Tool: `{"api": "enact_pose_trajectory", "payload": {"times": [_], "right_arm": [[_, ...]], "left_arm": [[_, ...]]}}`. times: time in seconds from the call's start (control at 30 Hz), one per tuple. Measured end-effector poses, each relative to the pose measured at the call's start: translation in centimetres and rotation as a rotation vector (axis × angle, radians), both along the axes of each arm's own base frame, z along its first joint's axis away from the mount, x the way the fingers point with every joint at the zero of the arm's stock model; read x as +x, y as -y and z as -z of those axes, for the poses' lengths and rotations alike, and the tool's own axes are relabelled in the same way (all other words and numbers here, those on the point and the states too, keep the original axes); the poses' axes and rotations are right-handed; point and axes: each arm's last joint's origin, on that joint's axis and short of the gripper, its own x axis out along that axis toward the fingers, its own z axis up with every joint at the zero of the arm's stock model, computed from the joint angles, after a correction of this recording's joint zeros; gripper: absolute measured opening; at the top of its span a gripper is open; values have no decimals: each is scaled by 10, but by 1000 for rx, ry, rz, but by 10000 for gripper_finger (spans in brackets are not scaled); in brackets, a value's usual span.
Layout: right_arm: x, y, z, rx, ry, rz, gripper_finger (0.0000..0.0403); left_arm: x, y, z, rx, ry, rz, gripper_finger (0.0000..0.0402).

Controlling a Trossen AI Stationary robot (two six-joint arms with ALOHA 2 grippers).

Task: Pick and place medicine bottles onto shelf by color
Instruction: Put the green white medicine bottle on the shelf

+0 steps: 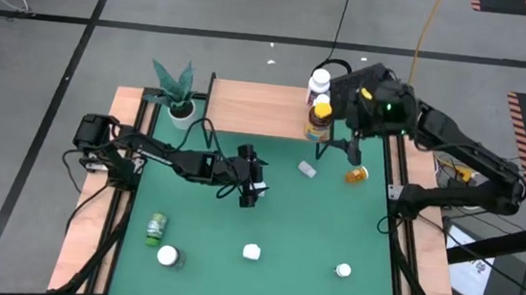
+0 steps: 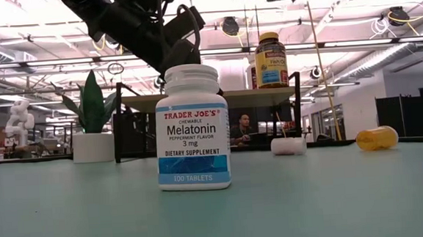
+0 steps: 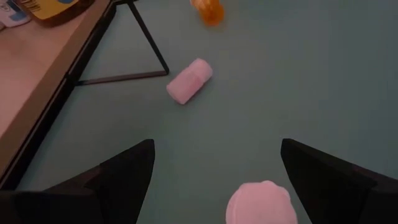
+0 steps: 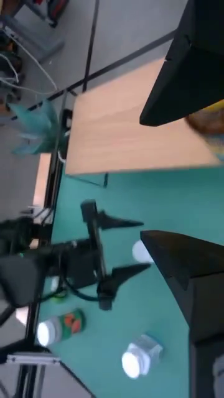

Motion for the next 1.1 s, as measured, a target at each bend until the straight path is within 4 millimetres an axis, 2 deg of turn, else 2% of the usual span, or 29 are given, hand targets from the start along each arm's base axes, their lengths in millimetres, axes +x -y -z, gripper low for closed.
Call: {"api": "enact_pose_trajectory", "payload": {"times": [0.43,0.57,0.7,0.93,1.1], "right_arm": [[2,-45,72,-57,-100,63,281],[3,-59,92,-37,-68,26,281],[7,-69,109,-13,-4,-12,281],[18,-84,137,34,56,-58,281],[17,-90,155,35,-6,3,281]], "left_arm": [[1,0,-1,0,13,-2,351],[-1,0,-9,-5,43,-5,351],[-7,0,-25,-21,91,-16,351],[-24,2,-43,-42,77,-26,351],[-31,2,-41,-39,15,-75,351]]}}
